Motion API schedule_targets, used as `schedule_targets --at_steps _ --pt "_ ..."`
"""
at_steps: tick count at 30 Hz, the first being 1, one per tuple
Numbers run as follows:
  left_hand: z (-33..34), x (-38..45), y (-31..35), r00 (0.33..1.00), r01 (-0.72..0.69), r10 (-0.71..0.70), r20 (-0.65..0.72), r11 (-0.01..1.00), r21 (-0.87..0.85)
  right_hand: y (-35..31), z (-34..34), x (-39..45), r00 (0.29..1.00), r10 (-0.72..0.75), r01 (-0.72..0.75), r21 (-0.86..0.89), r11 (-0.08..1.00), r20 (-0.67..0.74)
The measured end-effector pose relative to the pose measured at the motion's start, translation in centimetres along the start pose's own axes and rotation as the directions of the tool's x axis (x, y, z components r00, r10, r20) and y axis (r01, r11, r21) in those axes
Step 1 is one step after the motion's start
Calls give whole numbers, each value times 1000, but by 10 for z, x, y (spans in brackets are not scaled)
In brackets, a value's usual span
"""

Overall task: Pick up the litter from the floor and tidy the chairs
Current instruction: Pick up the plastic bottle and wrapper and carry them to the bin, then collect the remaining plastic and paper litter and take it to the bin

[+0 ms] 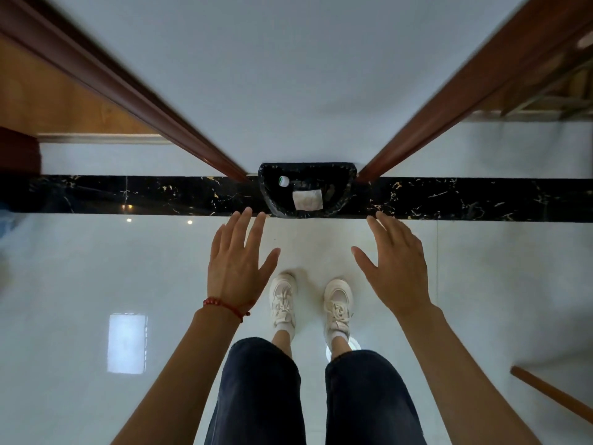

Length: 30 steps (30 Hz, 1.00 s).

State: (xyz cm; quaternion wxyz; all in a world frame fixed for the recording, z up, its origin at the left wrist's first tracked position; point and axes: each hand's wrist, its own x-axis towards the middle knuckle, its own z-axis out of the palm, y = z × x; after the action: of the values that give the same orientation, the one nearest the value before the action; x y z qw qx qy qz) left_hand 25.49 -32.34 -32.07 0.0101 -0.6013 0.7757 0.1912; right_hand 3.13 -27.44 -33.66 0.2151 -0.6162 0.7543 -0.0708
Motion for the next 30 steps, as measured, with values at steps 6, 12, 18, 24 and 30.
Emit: schedule_targets --at_steps 6,12,18,24,30 --pt "-60 -32 32 999 -27 27 17 999 33 -5 -66 -39 996 62 -61 9 998 -66" --pt "-109 -57 59 997 -77 75 31 996 53 -10 -117 -77 983 113 -110 29 994 -145" --pt "-146 -64 75 978 -200 194 71 976 86 -11 -150 -113 966 223 -219 47 975 -133" --pt "-168 -48 85 929 -359 344 135 927 105 -13 -160 -140 906 396 -388 77 918 -149" --pt "-181 -24 90 828 -550 516 219 823 139 -29 -152 -179 750 637 -613 174 770 -176"
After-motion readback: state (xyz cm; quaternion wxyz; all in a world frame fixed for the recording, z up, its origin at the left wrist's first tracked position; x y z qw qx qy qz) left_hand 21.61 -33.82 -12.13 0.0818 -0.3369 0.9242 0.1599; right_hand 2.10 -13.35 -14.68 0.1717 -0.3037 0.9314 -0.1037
